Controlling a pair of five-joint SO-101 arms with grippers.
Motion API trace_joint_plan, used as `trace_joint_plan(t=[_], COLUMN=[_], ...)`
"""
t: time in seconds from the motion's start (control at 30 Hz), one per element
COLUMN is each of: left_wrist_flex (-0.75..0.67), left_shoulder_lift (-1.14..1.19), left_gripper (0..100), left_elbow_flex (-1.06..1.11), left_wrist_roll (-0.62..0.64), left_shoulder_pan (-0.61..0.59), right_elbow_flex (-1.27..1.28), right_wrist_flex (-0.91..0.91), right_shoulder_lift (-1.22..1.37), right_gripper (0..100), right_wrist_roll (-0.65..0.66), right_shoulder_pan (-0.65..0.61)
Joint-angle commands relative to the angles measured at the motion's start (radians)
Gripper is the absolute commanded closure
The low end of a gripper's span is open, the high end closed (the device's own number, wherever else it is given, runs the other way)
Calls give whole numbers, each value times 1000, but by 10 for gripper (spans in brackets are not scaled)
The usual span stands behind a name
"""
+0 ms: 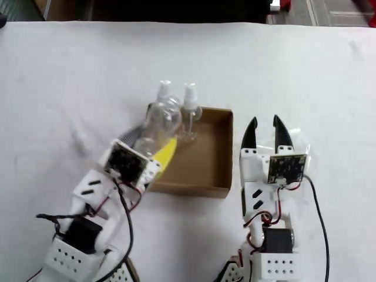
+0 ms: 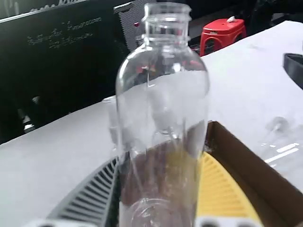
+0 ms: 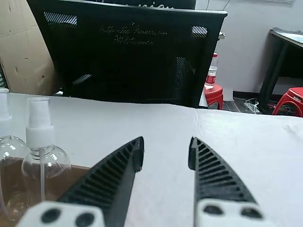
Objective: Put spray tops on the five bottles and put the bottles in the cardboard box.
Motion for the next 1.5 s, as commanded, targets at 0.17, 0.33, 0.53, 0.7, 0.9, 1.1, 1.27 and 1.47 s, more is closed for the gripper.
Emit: trace_joint_plan(t=[0.17,0.33,0.53,0.7,0.9,1.1,1.27,1.47], left_wrist_flex=[-41,-44,-44,-66,-123,-120,-117,-64], left_shoulder_lift=[-108,-108,-107,-107,-107,-107,-107,-107], left_gripper=[972,973,973,973,973,973,973,973], left_elbow_flex=[101,104,106,140,172,175,175,175], left_wrist_roll=[-158,-158,-163,-163,-163,-163,-161,-161], left_shoulder_pan=[255,240,240,246,249,249,252,346], right_elbow_flex=[-442,-493,-493,-535,-520,-520,-497,-364], right_wrist_flex=[595,674,690,720,730,733,691,521], right_shoulder_lift=[-10,-10,-79,-84,-84,-84,-84,-84], right_gripper=[857,856,735,693,693,693,693,693], right_wrist_roll=[-199,-198,-196,-196,-138,-77,-83,-84], right_shoulder_pan=[-119,-226,-222,-228,-352,-486,-495,-486])
